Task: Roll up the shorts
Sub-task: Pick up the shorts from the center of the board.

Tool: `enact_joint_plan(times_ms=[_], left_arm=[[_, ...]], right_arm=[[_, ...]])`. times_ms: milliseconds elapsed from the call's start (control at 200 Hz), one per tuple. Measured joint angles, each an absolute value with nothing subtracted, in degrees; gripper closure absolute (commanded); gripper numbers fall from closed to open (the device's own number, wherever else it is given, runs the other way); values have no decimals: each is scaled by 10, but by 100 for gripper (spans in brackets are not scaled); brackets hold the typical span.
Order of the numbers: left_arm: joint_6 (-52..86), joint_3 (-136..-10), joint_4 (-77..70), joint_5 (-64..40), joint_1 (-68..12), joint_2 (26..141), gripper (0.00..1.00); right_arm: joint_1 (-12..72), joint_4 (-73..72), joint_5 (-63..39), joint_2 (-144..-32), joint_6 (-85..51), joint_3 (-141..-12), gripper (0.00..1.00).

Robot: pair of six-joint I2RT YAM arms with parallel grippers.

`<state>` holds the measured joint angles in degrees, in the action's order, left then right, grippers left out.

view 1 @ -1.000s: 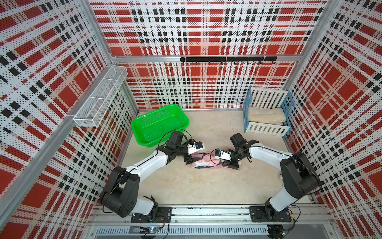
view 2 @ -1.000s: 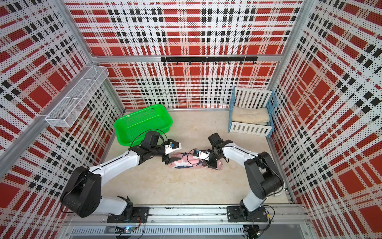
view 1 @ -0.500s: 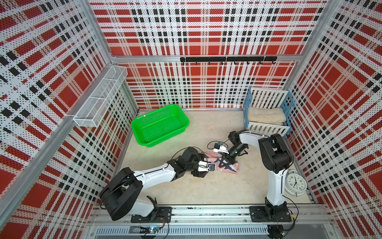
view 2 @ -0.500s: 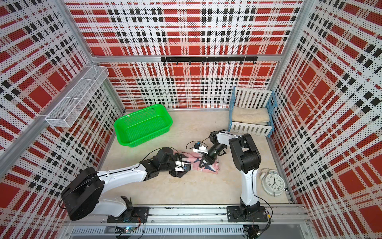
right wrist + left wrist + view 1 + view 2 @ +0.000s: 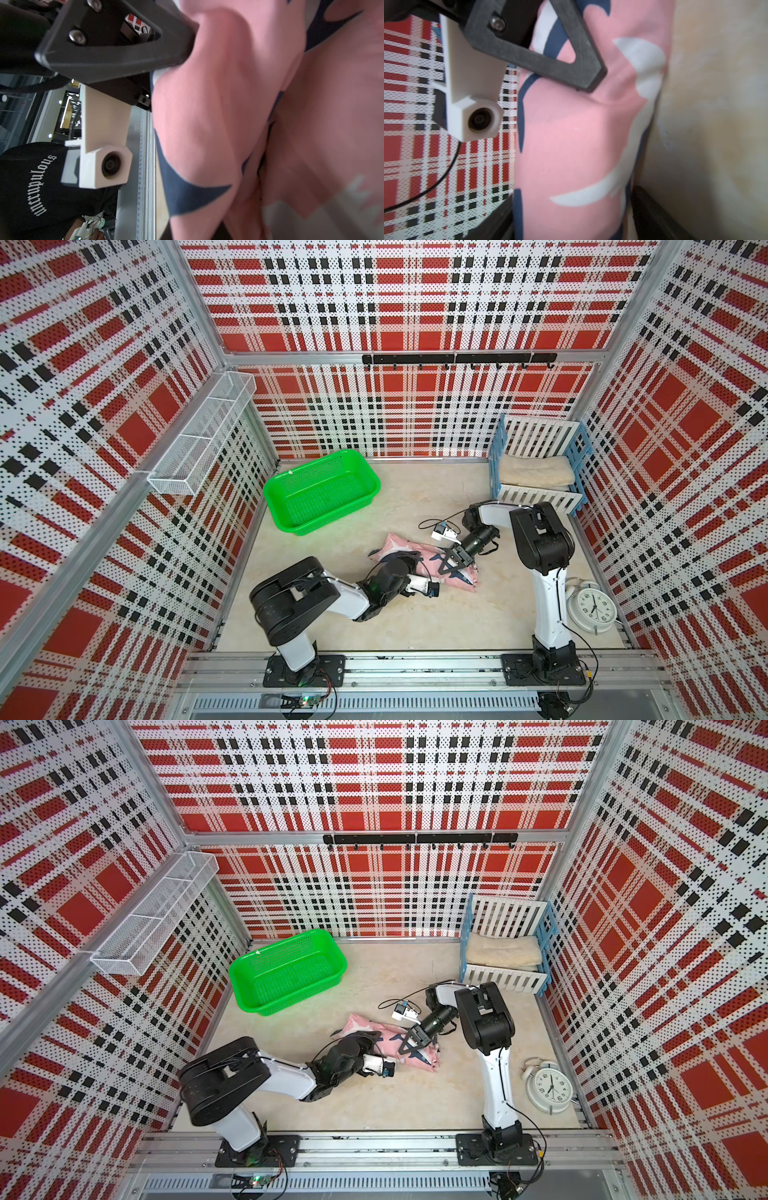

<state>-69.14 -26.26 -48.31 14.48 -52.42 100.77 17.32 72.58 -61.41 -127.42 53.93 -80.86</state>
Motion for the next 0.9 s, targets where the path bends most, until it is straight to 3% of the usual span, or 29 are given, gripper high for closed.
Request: enact_joint_plan(times_ms=[100, 185, 245, 266, 281, 311, 321, 336, 441, 566, 706, 902], left_arm=[[-712, -259, -568, 171, -526, 1054, 32], [-720, -256, -589, 181, -526, 1069, 74], [-724, -255, -596, 183, -526, 1070, 86], [-725, -255, -598, 183, -526, 1069, 88], [-726, -255, -599, 184, -526, 1069, 90], [-728, -255, -600, 184, -526, 1069, 94], [-726, -255, -599, 184, -526, 1069, 94], [-728, -255, -600, 184, -525, 1069, 95], [-729, -256, -564, 180, -519, 1059, 98], [-707, -300, -410, 130, -498, 1005, 99], [-666, -415, -175, 32, -456, 967, 100], [-607, -530, 56, -71, -401, 960, 100]], right_arm=[[171, 727, -625, -1274, 540, -808, 100], [171, 727, -630, -1274, 540, -808, 100], [171, 726, -631, -1274, 540, -808, 94], [171, 726, -632, -1274, 540, -808, 87], [172, 726, -633, -1274, 540, -808, 74], [173, 727, -635, -1274, 540, -808, 24], [173, 727, -635, -1274, 539, -808, 14], [173, 727, -637, -1274, 541, -808, 11], [170, 735, -646, -1272, 550, -809, 11], [159, 723, -648, -1236, 549, -808, 10], [121, 598, -619, -1088, 458, -765, 9], [78, 408, -488, -913, 314, -721, 8]])
